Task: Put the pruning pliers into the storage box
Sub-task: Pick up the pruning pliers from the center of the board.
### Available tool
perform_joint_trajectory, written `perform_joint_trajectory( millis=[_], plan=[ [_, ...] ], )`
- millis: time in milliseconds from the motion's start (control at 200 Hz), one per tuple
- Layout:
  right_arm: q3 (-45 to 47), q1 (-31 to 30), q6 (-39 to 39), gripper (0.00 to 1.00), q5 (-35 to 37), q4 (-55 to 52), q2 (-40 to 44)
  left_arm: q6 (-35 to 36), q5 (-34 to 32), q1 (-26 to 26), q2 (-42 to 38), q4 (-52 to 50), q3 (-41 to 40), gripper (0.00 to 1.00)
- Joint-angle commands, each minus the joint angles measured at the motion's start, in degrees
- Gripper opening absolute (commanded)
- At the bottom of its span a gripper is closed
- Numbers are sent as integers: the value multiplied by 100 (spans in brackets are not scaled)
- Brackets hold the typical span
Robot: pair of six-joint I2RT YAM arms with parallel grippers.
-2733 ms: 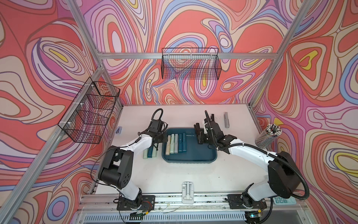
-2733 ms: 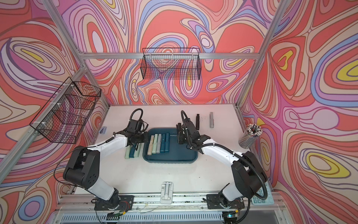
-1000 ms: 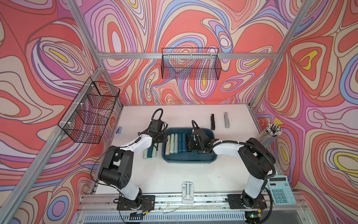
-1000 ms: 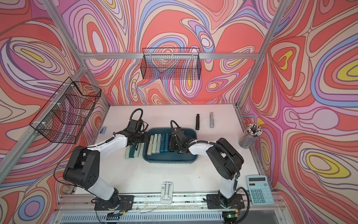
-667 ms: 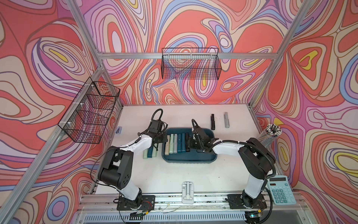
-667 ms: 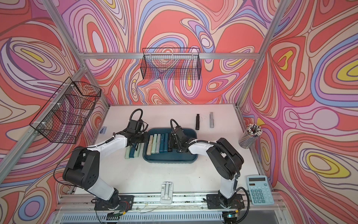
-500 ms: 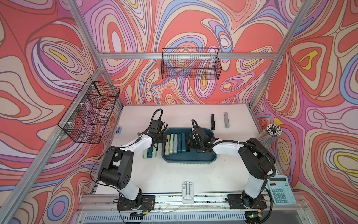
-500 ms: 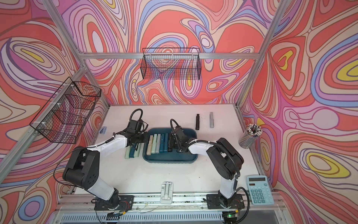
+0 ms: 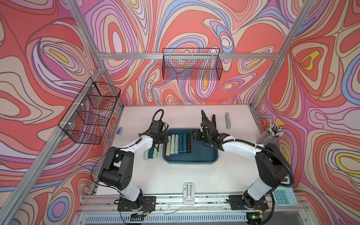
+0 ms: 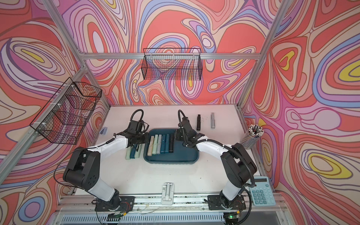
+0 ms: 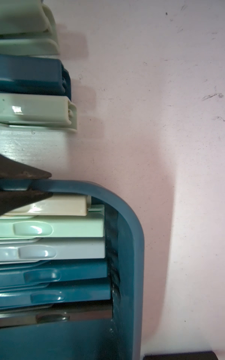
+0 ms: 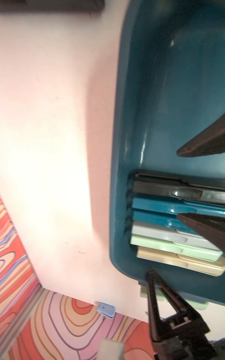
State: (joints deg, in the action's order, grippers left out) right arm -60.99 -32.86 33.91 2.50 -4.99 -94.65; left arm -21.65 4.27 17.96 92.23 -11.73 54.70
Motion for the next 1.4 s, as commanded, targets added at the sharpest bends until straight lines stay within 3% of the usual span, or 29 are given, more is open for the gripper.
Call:
perform_joint_trajectory(
  millis=[0, 270, 526, 1012, 1392],
  plan=[
    [-303, 495, -445, 50, 418, -704, 120, 13, -58, 4, -164, -111, -56, 8],
    [-1052, 1556, -1132, 59, 480, -1484, -570, 41, -88, 0, -207, -172, 6, 8],
    [-1860, 1886, -1375, 62, 434, -1462, -1674, 18, -83, -2, -312, -150, -173, 8],
    [-2964, 2134, -1583, 49, 485, -1505, -3061, 31, -159, -19, -463, -238, -229, 8],
    [-2944, 2143, -1579, 24, 510, -1374, -3050, 15, -199, -21, -493, -273, -249, 8]
  ],
)
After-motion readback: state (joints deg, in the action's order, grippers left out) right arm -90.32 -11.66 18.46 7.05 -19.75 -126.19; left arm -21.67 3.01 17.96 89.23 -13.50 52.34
